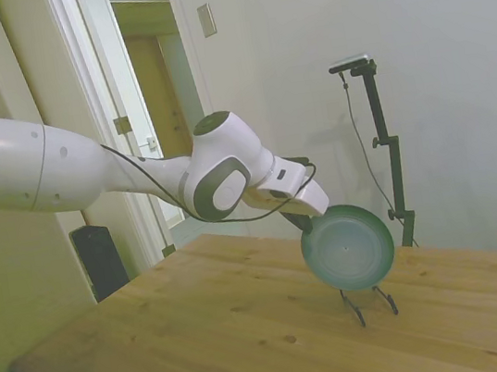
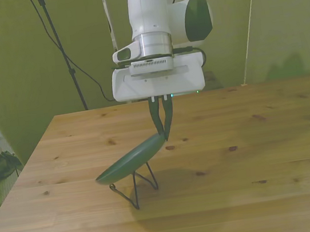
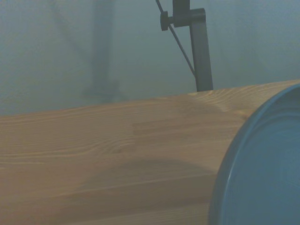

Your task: Unload the plate

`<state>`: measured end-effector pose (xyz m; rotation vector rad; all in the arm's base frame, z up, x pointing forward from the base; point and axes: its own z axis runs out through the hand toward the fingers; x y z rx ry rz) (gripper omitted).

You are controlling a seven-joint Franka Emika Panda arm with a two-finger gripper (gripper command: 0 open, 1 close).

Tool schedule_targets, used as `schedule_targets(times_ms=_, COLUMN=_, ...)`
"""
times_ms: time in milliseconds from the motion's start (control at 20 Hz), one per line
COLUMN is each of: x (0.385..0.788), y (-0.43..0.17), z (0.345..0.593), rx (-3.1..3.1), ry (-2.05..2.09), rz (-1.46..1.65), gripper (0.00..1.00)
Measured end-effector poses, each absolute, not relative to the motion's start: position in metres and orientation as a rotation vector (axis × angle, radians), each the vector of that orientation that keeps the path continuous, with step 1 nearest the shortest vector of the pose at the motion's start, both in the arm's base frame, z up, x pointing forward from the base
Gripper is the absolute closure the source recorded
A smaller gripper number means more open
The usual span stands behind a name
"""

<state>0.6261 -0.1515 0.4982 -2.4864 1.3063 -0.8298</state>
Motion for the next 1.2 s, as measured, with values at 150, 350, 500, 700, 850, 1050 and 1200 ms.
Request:
schedule_targets(times_ms=150, x=0.62, y=-0.144, z=0.517, rx=-2.475, ry=1.281, rz=-0.86, gripper=1.0)
schedule_targets(times_ms=350, x=0.593, y=-0.121, z=0.558, rx=-2.461, ry=1.224, rz=-0.881, gripper=1.0)
schedule_targets(times_ms=500, x=0.57, y=-0.093, z=0.585, rx=-2.492, ry=1.171, rz=-0.838, gripper=1.0)
schedule_targets(times_ms=700, x=0.563, y=-0.038, z=0.594, rx=-2.572, ry=1.155, rz=-0.75, gripper=1.0)
schedule_targets(times_ms=850, x=0.584, y=0.0, z=0.574, rx=-2.656, ry=1.223, rz=-0.636, gripper=1.0)
schedule_targets(times_ms=1050, x=0.63, y=0.032, z=0.549, rx=-2.749, ry=1.317, rz=-0.502, gripper=1.0)
schedule_targets(times_ms=1200, x=0.657, y=0.052, z=0.527, rx=-2.819, ry=1.329, rz=-0.44, gripper=1.0)
